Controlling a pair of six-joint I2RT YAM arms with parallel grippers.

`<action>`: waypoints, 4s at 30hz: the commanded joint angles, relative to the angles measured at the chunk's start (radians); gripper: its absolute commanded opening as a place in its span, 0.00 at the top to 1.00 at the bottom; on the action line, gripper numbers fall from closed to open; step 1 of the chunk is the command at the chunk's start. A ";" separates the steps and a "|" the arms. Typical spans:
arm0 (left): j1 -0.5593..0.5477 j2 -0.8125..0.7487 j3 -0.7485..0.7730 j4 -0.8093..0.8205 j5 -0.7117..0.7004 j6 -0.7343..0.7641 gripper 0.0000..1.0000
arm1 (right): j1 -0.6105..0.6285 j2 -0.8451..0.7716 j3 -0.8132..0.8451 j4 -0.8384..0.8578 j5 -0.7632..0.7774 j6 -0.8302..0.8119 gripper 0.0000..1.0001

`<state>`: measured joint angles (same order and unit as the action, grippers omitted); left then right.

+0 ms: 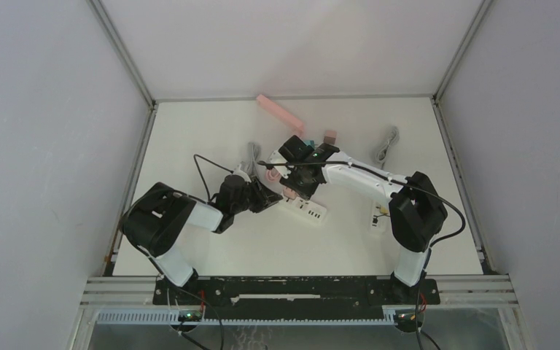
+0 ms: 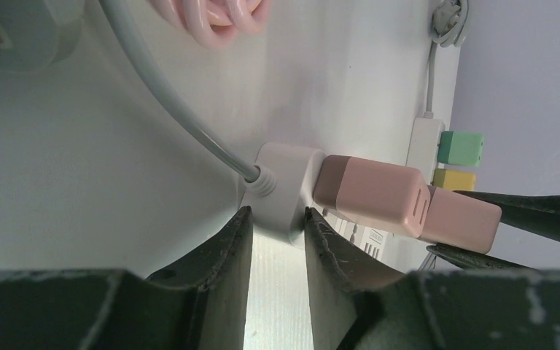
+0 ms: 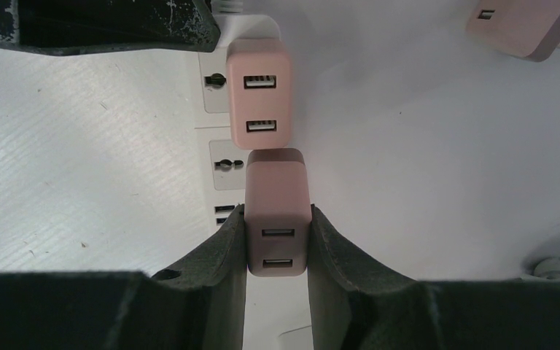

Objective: Insert the plug
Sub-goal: Insert the plug into the socket, then move the socket to the center of the board.

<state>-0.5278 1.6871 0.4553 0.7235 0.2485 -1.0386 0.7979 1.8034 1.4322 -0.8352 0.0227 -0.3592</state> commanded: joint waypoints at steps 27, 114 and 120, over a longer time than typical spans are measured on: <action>0.001 -0.001 0.034 0.002 0.021 0.032 0.64 | 0.030 0.070 0.069 -0.058 0.008 -0.013 1.00; -0.032 -1.351 0.253 -1.110 -0.746 0.595 0.07 | 0.002 -0.224 -0.398 0.274 0.005 0.181 0.01; -0.031 -1.379 0.298 -1.107 -0.844 0.786 0.04 | -0.012 -0.157 -0.398 0.311 -0.015 0.176 0.05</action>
<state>-0.5606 0.3107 0.7254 -0.3485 -0.5007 -0.4305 0.7975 1.6222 1.0256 -0.5896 0.0196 -0.1936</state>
